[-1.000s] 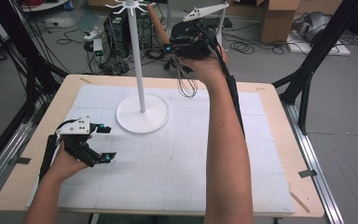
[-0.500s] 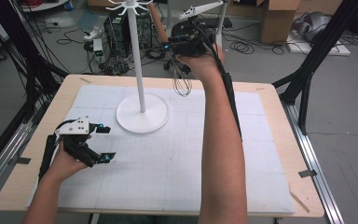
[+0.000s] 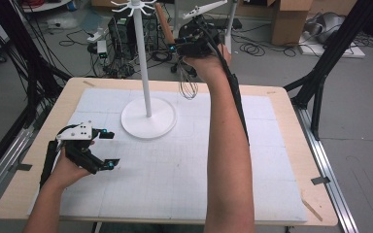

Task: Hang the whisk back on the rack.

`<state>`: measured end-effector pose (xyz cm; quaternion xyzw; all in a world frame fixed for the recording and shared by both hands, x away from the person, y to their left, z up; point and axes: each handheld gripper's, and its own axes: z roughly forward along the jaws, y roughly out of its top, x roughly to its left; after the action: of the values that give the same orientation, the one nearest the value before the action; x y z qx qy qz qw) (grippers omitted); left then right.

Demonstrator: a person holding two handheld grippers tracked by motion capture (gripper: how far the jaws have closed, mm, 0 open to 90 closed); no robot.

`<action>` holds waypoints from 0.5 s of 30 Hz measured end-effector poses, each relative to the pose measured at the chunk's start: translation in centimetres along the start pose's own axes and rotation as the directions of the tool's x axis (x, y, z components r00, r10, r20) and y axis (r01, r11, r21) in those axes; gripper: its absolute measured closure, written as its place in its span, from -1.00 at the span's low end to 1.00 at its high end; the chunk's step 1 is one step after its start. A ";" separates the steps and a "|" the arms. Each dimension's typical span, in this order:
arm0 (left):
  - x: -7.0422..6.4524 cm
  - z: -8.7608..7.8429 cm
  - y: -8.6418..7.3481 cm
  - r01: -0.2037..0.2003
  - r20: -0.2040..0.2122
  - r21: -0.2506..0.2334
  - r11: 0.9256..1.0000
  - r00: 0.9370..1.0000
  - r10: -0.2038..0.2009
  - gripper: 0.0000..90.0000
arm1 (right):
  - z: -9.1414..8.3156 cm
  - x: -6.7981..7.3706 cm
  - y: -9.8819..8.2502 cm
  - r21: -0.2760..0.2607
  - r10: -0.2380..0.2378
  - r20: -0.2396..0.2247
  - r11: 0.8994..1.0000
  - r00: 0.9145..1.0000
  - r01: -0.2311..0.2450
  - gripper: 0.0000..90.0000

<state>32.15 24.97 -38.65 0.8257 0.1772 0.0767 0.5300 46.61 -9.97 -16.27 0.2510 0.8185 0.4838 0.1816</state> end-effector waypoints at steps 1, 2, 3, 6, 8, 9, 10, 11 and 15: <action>0.0 0.0 0.0 -0.002 0.001 0.001 1.000 1.000 0.002 -0.96 | 0.1 0.0 0.1 0.000 -0.003 -0.002 1.000 1.000 0.003 0.58; 0.0 -0.1 -0.1 0.001 0.001 0.000 1.000 1.000 -0.001 -0.96 | 0.2 0.1 0.2 -0.002 -0.004 -0.002 1.000 1.000 0.004 0.58; 0.0 -0.1 -0.2 0.005 -0.003 0.001 1.000 1.000 -0.005 -0.96 | 0.3 0.1 0.2 -0.006 -0.005 -0.006 1.000 1.000 0.005 0.58; 0.0 -0.4 -0.3 0.004 -0.009 0.001 1.000 1.000 -0.004 -0.96 | 0.8 0.2 0.2 -0.001 -0.002 -0.013 1.000 1.000 0.002 0.58; 0.0 -0.5 -0.2 0.005 -0.008 -0.008 1.000 1.000 -0.005 -0.96 | 1.0 0.3 0.2 -0.001 0.002 -0.020 1.000 1.000 -0.002 0.58; 0.0 -0.5 -0.2 0.001 -0.006 -0.010 1.000 1.000 -0.001 -0.96 | 1.1 0.4 0.2 -0.002 0.001 -0.021 1.000 1.000 -0.001 0.58; 0.0 -0.4 -0.2 0.000 -0.005 -0.008 1.000 1.000 0.000 -0.96 | 1.2 0.4 0.2 -0.001 0.003 -0.023 1.000 1.000 -0.003 0.58; 0.0 -0.4 -0.2 0.001 -0.003 -0.005 1.000 1.000 -0.002 -0.96 | 1.2 0.4 0.2 0.000 0.004 -0.022 1.000 1.000 -0.004 0.58; -0.1 -0.2 -0.2 0.000 -0.001 -0.004 1.000 1.000 0.000 -0.96 | 1.1 0.3 0.1 -0.001 0.006 -0.026 1.000 1.000 -0.006 0.57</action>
<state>31.98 25.21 -38.72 0.8247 0.1774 0.0774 0.5314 46.99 -9.00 -16.67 0.2469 0.8197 0.4882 0.1696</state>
